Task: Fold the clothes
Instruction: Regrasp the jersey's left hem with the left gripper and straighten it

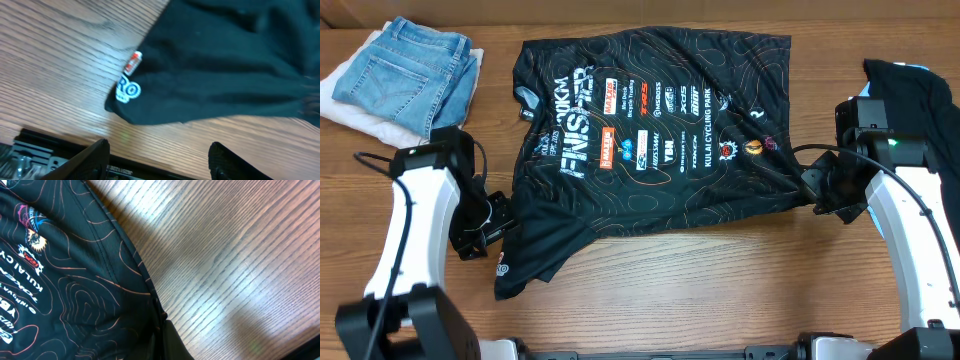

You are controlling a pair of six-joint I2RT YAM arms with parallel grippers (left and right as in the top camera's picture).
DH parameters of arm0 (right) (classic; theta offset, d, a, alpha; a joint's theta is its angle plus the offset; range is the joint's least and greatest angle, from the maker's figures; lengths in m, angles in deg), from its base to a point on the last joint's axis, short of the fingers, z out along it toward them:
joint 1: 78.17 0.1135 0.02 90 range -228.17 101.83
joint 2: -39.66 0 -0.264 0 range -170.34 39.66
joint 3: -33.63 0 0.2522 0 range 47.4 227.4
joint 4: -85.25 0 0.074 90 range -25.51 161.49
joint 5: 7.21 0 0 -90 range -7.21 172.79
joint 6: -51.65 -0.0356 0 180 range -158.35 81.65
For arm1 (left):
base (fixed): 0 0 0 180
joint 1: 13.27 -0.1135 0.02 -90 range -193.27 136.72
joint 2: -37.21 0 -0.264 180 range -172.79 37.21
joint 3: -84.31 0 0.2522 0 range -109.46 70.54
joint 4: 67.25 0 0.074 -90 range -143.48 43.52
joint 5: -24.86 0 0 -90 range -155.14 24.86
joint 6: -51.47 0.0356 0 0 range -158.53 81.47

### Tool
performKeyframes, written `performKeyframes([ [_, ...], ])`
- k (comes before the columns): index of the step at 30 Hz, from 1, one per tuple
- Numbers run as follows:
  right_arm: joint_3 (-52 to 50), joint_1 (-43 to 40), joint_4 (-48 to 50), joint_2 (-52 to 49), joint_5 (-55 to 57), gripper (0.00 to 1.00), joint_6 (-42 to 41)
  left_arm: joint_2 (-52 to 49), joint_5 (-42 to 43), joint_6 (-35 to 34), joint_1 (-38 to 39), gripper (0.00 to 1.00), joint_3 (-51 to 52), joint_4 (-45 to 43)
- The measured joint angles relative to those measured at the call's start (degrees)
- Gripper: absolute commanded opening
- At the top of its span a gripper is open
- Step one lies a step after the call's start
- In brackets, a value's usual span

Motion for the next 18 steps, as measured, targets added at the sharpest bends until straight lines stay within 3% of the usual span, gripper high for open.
performKeyframes([
  [8,0.0,0.0,2.2,0.0,0.0,0.04,0.0,-8.7,-4.0,0.0,0.0,0.61,0.0,-6.9],
  [18,0.0,0.0,2.8,0.0,0.0,0.04,0.0,-14.7,-5.2,-0.1,0.0,0.57,1.8,-8.9],
])
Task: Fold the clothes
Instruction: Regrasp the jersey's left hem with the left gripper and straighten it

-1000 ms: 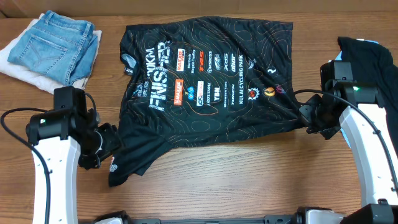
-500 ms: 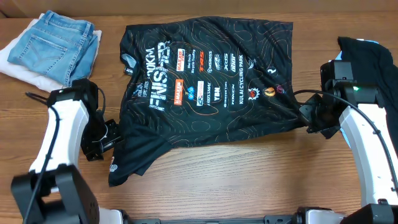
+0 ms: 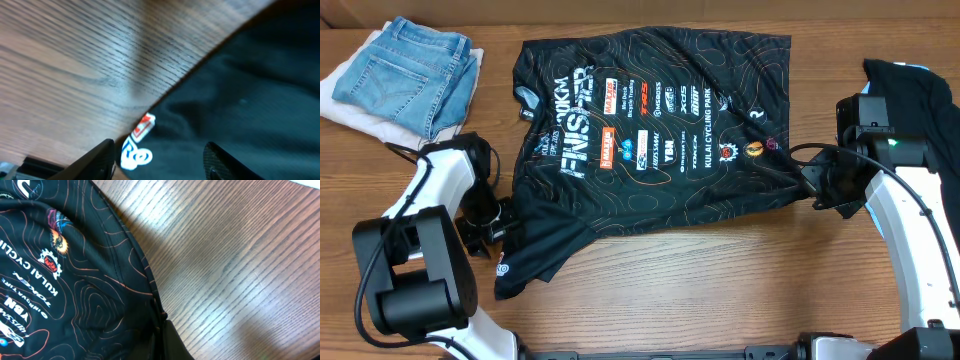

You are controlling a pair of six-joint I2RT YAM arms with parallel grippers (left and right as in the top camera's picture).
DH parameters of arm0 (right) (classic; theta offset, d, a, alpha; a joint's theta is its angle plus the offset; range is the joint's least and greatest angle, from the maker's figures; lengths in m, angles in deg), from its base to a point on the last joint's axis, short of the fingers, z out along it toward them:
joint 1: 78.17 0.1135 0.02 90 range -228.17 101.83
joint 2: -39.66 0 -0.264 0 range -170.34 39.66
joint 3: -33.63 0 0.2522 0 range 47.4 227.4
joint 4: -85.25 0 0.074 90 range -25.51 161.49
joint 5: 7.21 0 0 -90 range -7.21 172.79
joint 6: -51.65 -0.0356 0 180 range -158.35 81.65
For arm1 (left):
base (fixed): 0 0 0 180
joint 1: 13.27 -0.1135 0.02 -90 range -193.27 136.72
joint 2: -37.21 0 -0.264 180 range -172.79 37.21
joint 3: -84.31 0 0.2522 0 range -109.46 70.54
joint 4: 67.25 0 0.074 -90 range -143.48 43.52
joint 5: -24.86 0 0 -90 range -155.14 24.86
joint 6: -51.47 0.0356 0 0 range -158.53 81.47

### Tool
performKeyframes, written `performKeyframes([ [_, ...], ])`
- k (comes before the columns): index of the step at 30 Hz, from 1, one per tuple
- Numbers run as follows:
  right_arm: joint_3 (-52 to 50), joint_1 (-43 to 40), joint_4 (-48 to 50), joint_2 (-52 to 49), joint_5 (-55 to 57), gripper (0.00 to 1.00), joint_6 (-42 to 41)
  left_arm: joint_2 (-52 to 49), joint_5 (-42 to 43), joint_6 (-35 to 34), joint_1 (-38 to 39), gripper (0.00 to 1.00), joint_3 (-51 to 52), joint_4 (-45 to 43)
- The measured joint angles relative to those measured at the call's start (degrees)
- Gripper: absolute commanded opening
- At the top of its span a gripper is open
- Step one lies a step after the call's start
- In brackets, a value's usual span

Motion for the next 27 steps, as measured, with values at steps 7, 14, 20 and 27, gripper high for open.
performKeyframes([
  [7,0.0,0.0,0.2,0.0,0.0,0.04,0.0,-0.7,-0.1,-0.2,0.0,0.57,5.4,-2.6],
  [14,0.0,0.0,0.8,0.0,0.0,0.04,0.0,1.7,0.4,-0.2,0.0,0.41,8.2,-5.5],
  [20,0.0,0.0,0.8,0.0,0.0,0.04,0.0,1.9,3.3,-0.5,0.1,0.04,8.8,-6.1],
  [27,0.0,0.0,0.7,0.0,0.0,0.04,-0.1,1.5,3.3,-0.6,0.1,0.04,9.3,-4.1],
])
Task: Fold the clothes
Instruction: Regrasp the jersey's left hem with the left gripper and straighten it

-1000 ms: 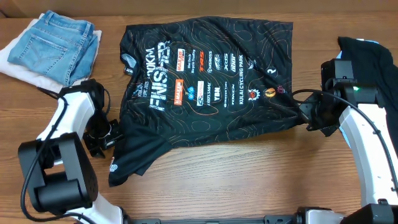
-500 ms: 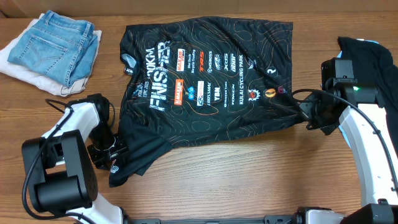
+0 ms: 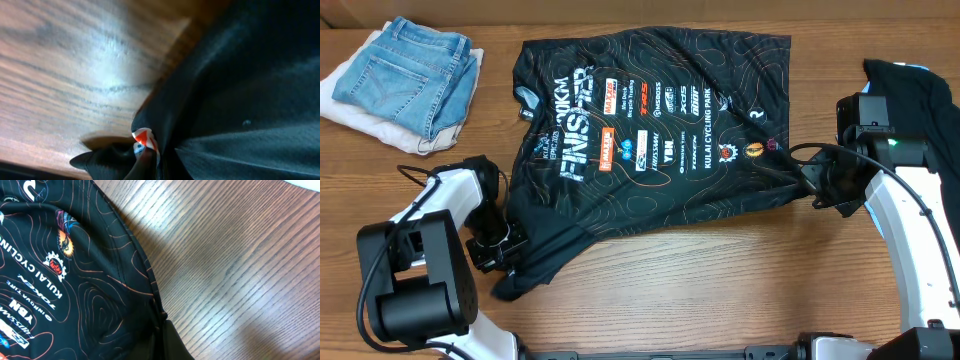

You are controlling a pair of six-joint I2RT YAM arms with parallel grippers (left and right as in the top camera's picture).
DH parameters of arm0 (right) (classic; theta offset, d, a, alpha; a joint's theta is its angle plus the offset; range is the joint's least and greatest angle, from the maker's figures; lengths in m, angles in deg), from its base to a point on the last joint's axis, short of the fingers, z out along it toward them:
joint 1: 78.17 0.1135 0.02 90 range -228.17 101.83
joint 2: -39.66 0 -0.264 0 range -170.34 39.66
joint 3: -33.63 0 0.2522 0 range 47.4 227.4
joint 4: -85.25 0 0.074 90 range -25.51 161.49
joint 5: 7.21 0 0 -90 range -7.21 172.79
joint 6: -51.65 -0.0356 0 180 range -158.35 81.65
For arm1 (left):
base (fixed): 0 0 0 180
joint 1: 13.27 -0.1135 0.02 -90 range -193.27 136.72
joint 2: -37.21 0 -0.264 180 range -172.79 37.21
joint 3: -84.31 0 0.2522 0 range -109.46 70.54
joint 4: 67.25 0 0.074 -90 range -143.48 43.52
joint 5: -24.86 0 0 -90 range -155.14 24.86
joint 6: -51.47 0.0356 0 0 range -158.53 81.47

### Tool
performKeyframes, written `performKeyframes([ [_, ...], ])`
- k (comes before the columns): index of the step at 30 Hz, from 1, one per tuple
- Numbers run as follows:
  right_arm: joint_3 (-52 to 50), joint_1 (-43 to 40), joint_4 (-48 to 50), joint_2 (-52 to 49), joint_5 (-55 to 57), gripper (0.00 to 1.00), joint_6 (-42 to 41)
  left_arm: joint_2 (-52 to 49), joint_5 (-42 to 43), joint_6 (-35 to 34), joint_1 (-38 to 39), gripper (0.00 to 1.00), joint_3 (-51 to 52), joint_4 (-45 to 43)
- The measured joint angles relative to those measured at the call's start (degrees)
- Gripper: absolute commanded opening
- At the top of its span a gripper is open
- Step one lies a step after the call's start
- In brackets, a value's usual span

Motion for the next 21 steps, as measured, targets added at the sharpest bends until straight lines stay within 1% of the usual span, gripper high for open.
performKeyframes([
  [5,0.0,0.0,-2.4,0.2,0.0,0.04,-2.0,-0.5,0.2,0.0,0.0,0.04,0.2,4.1],
  [8,0.0,0.0,-4.8,1.3,0.3,0.04,-4.6,1.9,1.1,0.0,0.0,0.04,0.4,5.6],
  [15,0.0,0.0,-10.5,7.2,2.8,0.04,-9.9,19.7,5.5,0.0,0.0,0.04,0.5,9.1],
  [21,0.0,0.0,-12.6,10.3,3.1,0.04,-11.0,29.8,8.7,-0.1,0.0,0.04,0.5,12.6],
])
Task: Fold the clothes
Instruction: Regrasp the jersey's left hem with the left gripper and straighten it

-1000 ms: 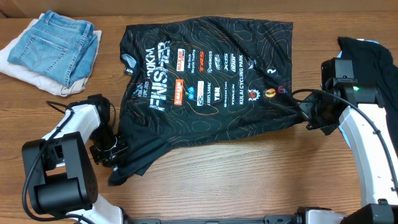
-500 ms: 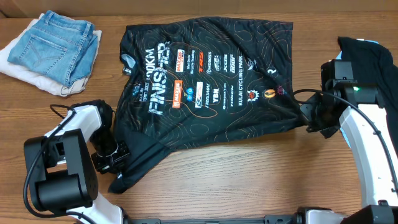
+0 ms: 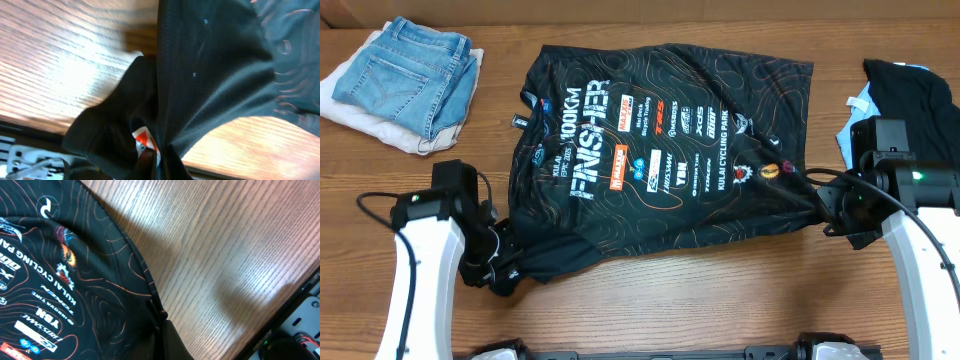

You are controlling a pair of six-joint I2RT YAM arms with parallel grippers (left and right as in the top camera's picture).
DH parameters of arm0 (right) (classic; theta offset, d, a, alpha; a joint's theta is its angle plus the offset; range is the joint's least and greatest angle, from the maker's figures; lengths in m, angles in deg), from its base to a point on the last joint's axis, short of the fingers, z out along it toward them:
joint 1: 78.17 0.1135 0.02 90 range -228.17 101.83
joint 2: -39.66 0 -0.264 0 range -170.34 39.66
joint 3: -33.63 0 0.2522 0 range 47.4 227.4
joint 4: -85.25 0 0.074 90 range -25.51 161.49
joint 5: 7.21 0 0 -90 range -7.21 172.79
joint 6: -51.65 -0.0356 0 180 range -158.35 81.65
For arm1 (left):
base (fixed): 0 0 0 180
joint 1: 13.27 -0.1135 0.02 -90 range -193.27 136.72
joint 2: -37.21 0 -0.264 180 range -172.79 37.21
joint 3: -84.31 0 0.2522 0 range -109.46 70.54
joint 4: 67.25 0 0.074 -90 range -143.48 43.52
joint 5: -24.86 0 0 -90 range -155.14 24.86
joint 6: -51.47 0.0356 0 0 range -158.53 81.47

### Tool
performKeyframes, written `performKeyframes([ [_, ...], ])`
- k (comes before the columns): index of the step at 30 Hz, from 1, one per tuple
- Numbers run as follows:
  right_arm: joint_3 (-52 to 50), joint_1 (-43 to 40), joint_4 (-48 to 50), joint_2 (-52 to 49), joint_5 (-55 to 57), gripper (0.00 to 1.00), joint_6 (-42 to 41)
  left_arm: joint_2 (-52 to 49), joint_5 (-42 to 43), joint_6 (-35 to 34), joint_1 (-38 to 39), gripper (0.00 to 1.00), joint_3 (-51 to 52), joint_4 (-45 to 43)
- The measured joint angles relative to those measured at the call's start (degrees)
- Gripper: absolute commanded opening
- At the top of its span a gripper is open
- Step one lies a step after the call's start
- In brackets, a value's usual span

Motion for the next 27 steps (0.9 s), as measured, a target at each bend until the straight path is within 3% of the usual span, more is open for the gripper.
performKeyframes([
  [5,0.0,0.0,0.5,0.2,0.0,0.04,-0.4,2.8,1.6,0.0,0.0,0.04,0.0,-0.5],
  [14,0.0,0.0,9.0,0.2,0.2,0.06,-0.8,2.8,7.4,-1.4,0.0,0.04,-1.4,-10.5],
  [27,0.0,0.0,20.5,-3.3,0.4,0.05,-0.8,1.5,9.3,-4.6,2.8,0.04,-4.8,-31.6],
])
